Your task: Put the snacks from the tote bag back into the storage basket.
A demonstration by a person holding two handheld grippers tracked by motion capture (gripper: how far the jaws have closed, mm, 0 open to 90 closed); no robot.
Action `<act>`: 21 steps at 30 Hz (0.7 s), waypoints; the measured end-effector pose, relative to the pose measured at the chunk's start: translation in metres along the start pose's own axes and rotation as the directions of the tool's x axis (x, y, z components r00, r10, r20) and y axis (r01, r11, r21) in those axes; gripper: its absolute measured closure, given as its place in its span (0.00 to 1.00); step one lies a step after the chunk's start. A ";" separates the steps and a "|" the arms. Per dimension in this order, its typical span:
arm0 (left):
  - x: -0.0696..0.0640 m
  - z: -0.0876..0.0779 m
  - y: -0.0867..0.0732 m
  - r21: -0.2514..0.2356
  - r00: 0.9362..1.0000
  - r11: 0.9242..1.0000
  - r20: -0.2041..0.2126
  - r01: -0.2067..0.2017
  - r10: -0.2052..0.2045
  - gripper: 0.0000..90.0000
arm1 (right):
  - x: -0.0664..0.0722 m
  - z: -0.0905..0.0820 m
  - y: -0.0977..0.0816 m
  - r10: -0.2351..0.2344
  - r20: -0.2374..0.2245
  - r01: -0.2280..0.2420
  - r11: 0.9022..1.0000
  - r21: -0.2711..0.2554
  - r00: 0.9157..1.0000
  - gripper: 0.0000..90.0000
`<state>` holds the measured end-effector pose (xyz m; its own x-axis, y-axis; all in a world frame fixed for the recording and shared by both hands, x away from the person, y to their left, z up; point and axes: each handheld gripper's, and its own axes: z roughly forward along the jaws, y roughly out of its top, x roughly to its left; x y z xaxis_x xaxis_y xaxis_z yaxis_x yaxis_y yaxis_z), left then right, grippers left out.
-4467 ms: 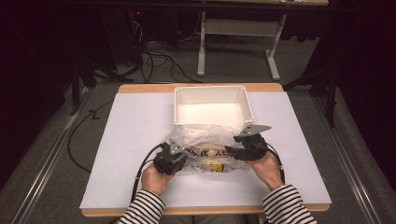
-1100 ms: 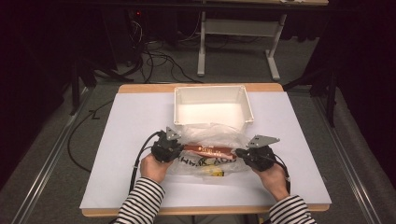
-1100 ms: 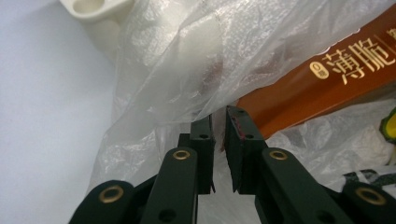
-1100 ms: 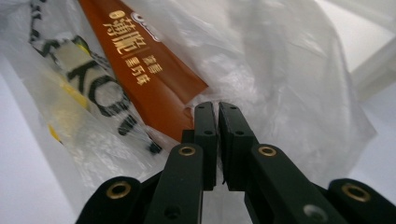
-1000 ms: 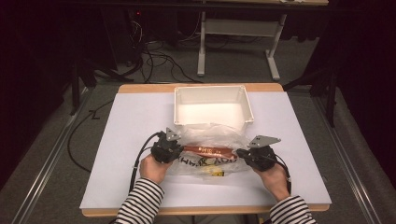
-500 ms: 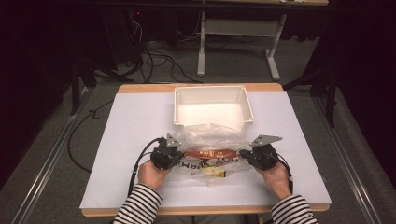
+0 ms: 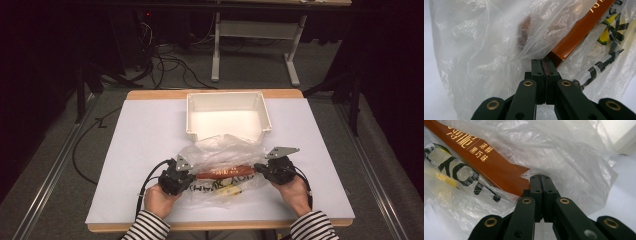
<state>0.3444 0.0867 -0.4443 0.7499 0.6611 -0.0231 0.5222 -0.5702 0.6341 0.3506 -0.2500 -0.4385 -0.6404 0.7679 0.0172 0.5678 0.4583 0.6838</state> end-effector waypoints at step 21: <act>0.034 0.012 0.017 -0.123 0.988 0.984 -0.067 0.130 -0.139 1.00 | -0.027 0.011 0.011 0.074 0.029 -0.074 0.997 -0.013 0.997 1.00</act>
<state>0.3835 0.0936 -0.4439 0.6414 0.7649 -0.0595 0.5615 -0.4152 0.7158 0.3796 -0.2610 -0.4397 -0.5812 0.8124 0.0468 0.6066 0.3942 0.6904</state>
